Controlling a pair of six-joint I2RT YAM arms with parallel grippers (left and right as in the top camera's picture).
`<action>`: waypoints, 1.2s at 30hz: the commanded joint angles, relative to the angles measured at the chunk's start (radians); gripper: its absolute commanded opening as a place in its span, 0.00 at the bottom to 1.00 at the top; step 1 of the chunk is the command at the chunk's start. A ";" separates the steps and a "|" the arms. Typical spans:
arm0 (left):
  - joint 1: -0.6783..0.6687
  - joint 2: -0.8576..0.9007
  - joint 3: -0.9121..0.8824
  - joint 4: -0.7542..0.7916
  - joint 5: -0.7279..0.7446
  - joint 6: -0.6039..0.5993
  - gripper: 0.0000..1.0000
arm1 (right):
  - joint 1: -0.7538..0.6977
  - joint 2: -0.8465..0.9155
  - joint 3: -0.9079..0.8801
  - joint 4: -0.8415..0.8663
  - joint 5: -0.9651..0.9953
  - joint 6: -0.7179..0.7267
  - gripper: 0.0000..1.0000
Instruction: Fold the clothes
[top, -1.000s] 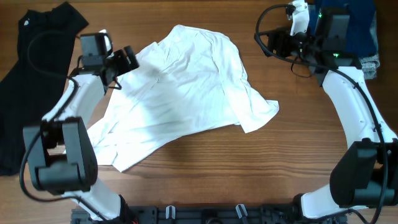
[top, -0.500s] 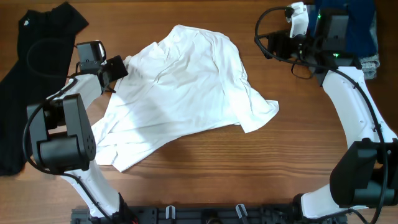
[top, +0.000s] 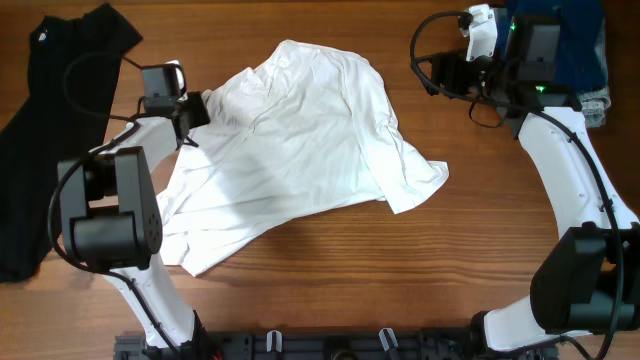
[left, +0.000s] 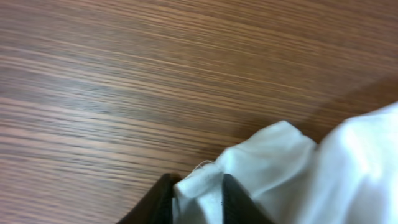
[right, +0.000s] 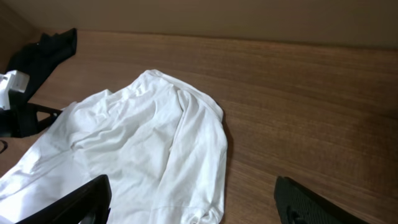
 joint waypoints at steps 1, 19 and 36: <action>-0.039 0.056 -0.014 -0.007 0.029 0.000 0.17 | -0.003 0.011 0.023 0.002 0.010 -0.019 0.84; -0.040 -0.083 0.042 0.399 -0.204 -0.025 0.04 | -0.003 0.011 0.023 -0.013 0.010 -0.018 0.84; -0.058 -0.097 0.437 0.387 -0.187 0.027 0.04 | -0.003 0.011 0.023 -0.012 0.010 -0.019 0.84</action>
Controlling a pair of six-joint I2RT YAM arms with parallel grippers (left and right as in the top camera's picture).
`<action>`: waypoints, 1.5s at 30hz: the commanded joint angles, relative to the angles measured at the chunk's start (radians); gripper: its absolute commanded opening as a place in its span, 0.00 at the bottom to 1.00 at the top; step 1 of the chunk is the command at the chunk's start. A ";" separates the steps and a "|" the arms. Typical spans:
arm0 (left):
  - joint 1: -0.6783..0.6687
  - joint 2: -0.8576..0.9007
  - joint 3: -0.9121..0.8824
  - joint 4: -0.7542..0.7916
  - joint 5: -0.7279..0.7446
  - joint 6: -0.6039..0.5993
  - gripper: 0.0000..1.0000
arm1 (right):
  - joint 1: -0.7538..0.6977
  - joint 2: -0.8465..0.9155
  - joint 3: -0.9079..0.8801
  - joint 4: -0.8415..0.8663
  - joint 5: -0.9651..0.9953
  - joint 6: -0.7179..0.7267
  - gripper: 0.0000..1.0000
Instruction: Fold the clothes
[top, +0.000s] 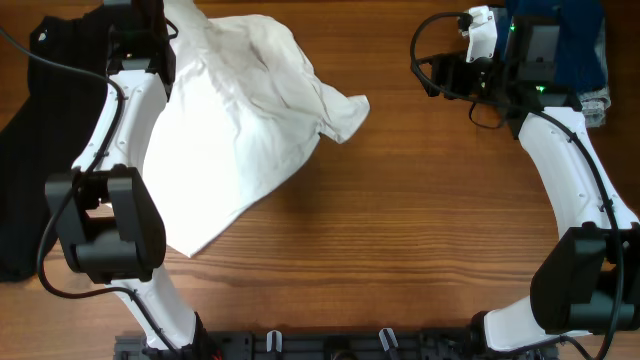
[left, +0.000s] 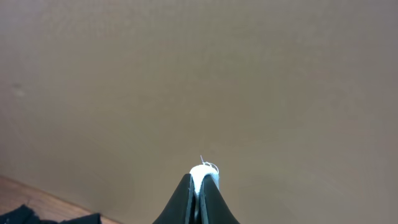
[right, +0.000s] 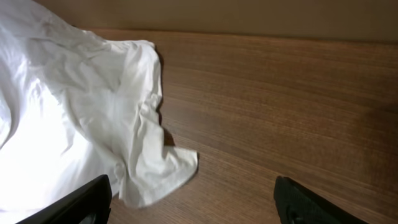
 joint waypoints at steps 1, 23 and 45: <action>-0.012 -0.026 0.020 -0.057 0.010 0.023 0.04 | -0.003 0.011 0.023 0.004 0.007 -0.019 0.84; -0.106 -0.198 0.020 -1.287 0.188 -0.051 0.99 | 0.079 0.105 0.023 0.000 0.188 0.006 1.00; -0.132 -0.367 -0.382 -1.728 0.209 -0.806 0.87 | 0.178 0.307 0.023 0.212 0.188 0.106 0.99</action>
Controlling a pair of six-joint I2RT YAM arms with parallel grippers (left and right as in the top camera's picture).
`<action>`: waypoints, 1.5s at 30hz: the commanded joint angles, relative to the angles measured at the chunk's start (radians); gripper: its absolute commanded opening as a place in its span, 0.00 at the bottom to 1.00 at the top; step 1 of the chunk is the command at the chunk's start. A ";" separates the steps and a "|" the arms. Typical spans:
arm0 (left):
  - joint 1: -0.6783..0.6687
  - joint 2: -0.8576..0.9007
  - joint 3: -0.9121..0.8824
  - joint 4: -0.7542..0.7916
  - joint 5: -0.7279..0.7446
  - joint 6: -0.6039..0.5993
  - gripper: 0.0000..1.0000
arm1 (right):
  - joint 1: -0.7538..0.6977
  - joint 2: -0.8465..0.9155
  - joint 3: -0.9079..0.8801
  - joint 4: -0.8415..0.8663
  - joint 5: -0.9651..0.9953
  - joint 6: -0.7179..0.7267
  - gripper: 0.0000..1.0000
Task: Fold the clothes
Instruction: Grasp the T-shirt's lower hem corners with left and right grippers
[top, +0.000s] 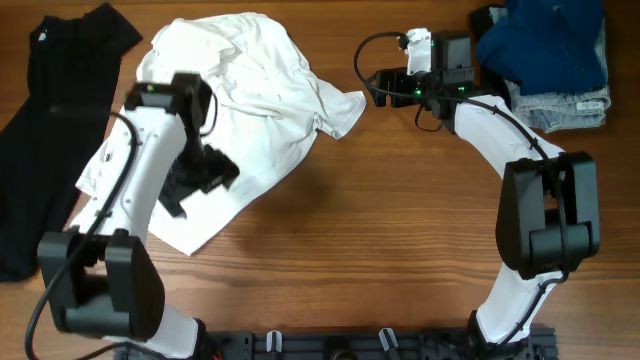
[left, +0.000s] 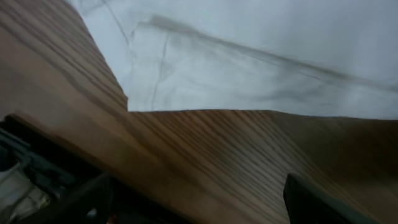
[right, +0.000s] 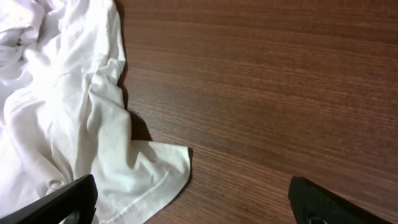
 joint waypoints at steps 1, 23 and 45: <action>0.001 -0.120 -0.174 0.098 0.007 -0.189 0.86 | 0.000 0.016 0.018 0.005 -0.025 -0.023 0.99; 0.192 -0.228 -0.587 0.725 -0.209 -0.340 0.52 | 0.000 0.016 0.018 -0.010 -0.068 -0.086 1.00; 0.191 -0.223 -0.687 0.802 -0.106 -0.336 0.40 | 0.000 0.016 0.018 -0.025 -0.064 -0.112 0.99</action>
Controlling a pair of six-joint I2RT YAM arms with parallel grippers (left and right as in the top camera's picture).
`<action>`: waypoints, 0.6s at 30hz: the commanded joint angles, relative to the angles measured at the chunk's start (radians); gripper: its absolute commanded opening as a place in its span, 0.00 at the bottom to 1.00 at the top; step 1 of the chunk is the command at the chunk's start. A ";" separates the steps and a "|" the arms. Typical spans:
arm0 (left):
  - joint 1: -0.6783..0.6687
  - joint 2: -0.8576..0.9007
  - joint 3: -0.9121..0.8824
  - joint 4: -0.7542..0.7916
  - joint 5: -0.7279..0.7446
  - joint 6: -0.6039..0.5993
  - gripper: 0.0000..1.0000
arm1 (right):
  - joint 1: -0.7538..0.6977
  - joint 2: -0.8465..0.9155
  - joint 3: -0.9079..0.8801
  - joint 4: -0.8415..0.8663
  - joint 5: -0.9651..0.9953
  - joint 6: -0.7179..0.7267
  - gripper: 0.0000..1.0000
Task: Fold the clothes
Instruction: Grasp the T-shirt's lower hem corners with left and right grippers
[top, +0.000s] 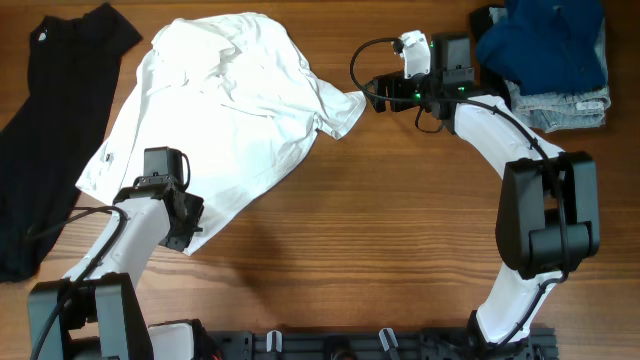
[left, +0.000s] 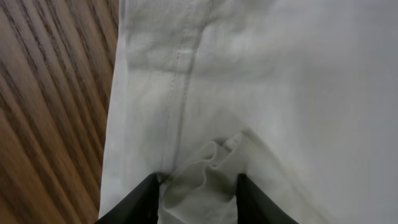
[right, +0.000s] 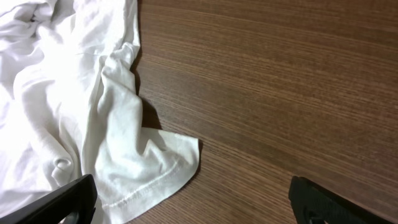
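A white shirt (top: 230, 110) lies spread over the table's left half, with its collar end at the back and its hem toward the front left. My left gripper (top: 182, 228) sits on the front hem corner. In the left wrist view the left gripper (left: 198, 200) is open, and a pucker of white hem cloth (left: 205, 180) lies between its two fingers. My right gripper (top: 372, 93) is wide open just right of the sleeve tip (top: 348, 108). In the right wrist view the right gripper (right: 193, 190) hangs over the sleeve tip (right: 158, 168) without touching it.
A black garment (top: 45, 120) lies along the left edge. At the back right, a blue garment (top: 545, 45) lies on folded jeans (top: 570, 105). Bare wood (top: 400, 230) fills the middle and front right.
My left gripper was wide open above the shirt's lower part. It now sits at the front hem corner with narrower jaws around a pucker of cloth. The right gripper edged left toward the sleeve tip.
At first my left gripper was shut on the shirt's left edge, with the shirt crumpled mid-table and the right arm at the back right. Then it held the shirt high at the back left. Later the shirt lay released, the right gripper near its sleeve; now both grippers are at its edges.
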 joint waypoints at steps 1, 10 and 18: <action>0.004 0.008 -0.013 0.033 0.004 -0.006 0.40 | 0.000 0.016 0.018 -0.001 -0.016 -0.021 1.00; 0.004 0.007 -0.012 0.044 0.005 -0.006 0.18 | 0.000 0.016 0.018 -0.001 -0.016 -0.021 0.99; 0.004 0.005 -0.012 0.039 0.006 0.002 0.05 | 0.000 0.016 0.018 0.000 -0.016 -0.021 0.99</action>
